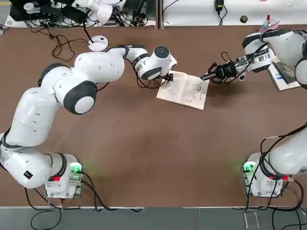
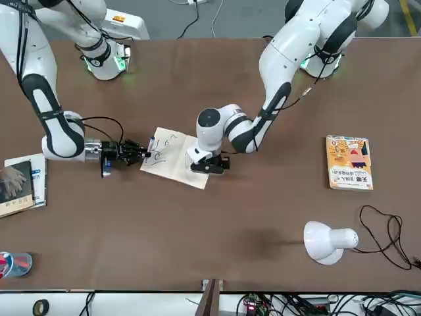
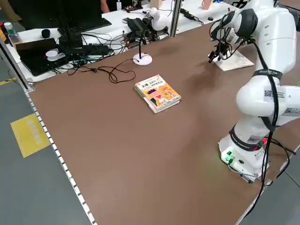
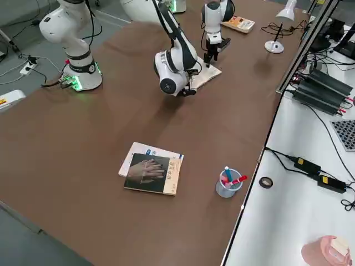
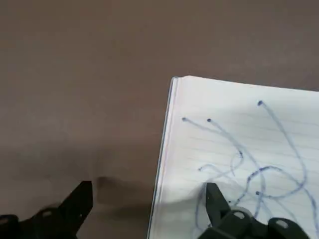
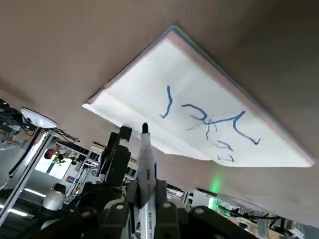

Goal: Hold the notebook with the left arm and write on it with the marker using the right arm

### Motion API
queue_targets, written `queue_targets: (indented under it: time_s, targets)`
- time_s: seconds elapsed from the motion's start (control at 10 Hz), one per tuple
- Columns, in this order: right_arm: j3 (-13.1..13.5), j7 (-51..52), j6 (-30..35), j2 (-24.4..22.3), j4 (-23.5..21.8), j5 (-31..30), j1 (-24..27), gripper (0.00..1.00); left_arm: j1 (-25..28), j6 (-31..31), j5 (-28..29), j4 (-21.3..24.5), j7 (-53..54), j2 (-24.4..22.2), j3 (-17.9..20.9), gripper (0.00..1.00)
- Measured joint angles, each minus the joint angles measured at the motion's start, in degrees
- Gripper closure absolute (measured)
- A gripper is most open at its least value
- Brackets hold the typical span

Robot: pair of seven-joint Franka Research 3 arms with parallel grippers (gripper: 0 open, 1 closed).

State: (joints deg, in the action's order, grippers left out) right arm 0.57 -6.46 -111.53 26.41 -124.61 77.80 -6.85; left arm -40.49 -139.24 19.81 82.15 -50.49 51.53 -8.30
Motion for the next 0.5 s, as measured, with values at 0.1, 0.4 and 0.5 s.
queue_targets:
  time_s: [0.1,0.4,0.5]
  targets:
    - [-0.1,0.0,0.1,-0.1,-0.6,0.9,-0.4,0.83,0.0,0.0,0.0,0.0,0.0,0.0,0.0,0.00]
    - [-0.5,0.0,0.8,-0.1,-2.5,4.2,-3.0,0.83,0.0,0.0,0.0,0.0,0.0,0.0,0.0,0.00]
    - [-0.5,0.0,0.8,-0.1,-3.1,5.1,-4.0,0.83,0.0,0.0,0.0,0.0,0.0,0.0,0.0,0.00]
